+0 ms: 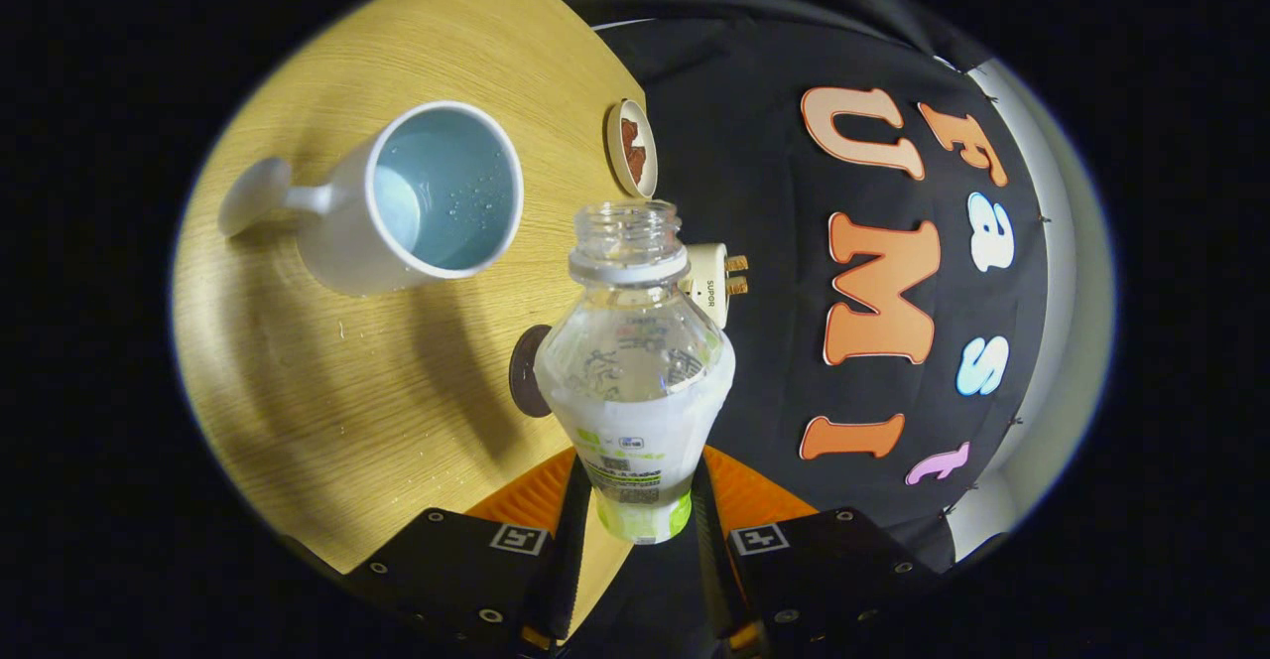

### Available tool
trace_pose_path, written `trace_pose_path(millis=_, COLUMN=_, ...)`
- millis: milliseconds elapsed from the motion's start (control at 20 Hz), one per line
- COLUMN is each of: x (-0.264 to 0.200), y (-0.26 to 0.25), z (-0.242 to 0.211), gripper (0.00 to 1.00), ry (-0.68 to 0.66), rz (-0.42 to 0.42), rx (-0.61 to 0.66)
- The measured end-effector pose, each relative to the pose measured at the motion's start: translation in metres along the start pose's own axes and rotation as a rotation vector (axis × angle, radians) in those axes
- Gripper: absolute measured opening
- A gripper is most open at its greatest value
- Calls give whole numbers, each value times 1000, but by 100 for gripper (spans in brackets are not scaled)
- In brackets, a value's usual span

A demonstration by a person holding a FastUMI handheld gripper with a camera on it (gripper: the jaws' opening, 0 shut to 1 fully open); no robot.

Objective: Take the bottle from table, then pour the juice into the cup, finally place the bottle on the coaster

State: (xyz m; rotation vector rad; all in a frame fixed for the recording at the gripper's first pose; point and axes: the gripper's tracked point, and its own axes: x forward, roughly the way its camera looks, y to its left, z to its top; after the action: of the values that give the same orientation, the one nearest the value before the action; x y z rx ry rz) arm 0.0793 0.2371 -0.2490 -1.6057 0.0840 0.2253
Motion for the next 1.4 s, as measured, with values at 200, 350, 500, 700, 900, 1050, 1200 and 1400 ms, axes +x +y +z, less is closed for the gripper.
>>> trace_pose_path(millis=200, x=3, y=-6, z=-2, gripper=53, ry=-2, rz=-9, rx=-52)
trace_pose_path(millis=350, x=5, y=-12, z=2, gripper=53, ry=-12, rz=-14, rx=-76)
trace_pose_path(millis=500, x=5, y=-11, z=9, gripper=53, ry=-27, rz=-15, rx=-98)
trace_pose_path(millis=700, x=7, y=-8, z=9, gripper=53, ry=-36, rz=-9, rx=-133)
trace_pose_path(millis=900, x=8, y=-8, z=11, gripper=53, ry=-48, rz=-8, rx=-155)
trace_pose_path(millis=1050, x=9, y=-8, z=12, gripper=53, ry=-53, rz=-5, rx=-172)
trace_pose_path(millis=1200, x=10, y=-9, z=11, gripper=52, ry=-60, rz=-6, rx=-205)
trace_pose_path(millis=1400, x=11, y=-11, z=12, gripper=53, ry=-62, rz=-4, rx=-231)
